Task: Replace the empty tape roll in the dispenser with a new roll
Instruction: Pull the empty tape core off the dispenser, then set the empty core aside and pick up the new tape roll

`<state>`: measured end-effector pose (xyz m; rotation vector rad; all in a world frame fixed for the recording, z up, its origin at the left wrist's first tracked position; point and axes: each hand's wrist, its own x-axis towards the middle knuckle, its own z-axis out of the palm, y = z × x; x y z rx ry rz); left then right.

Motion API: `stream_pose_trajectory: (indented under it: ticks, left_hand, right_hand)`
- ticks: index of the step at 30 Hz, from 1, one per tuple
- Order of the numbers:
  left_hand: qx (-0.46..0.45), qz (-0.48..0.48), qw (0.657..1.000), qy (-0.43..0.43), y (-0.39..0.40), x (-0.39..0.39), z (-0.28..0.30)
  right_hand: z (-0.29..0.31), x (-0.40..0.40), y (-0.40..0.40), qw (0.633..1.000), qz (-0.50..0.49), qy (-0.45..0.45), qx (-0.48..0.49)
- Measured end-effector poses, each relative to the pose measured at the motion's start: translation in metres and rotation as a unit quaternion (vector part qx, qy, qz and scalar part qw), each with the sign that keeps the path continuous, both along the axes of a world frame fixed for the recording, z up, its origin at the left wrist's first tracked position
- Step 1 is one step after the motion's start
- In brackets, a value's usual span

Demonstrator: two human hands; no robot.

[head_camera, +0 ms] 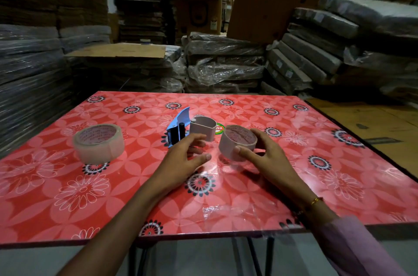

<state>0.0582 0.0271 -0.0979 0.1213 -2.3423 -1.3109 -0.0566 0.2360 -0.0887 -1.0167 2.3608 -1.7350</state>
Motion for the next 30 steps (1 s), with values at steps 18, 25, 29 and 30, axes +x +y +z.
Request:
stream_pose_trajectory:
  ticks: [18, 25, 29, 30]
  left_hand:
    - [-0.006, -0.009, 1.000, 0.004, -0.001, -0.003, -0.004]
    - [-0.003, -0.002, 1.000, 0.010, 0.002, -0.003, -0.003]
    - [0.004, 0.009, 1.000, 0.012, 0.005, -0.003, -0.002]
    - [0.001, 0.012, 1.000, 0.011, 0.006, -0.002, -0.002]
  right_hand:
    - [0.004, -0.026, 0.080, 0.988, -0.142, -0.018, 0.065]
    - [0.011, -0.012, 0.069, 0.942, -0.258, 0.197, 0.089]
    - [0.019, 0.003, 0.037, 0.959, -0.175, 0.222, 0.020]
    - [0.018, 0.007, 0.026, 0.966, -0.151, 0.208, 0.003]
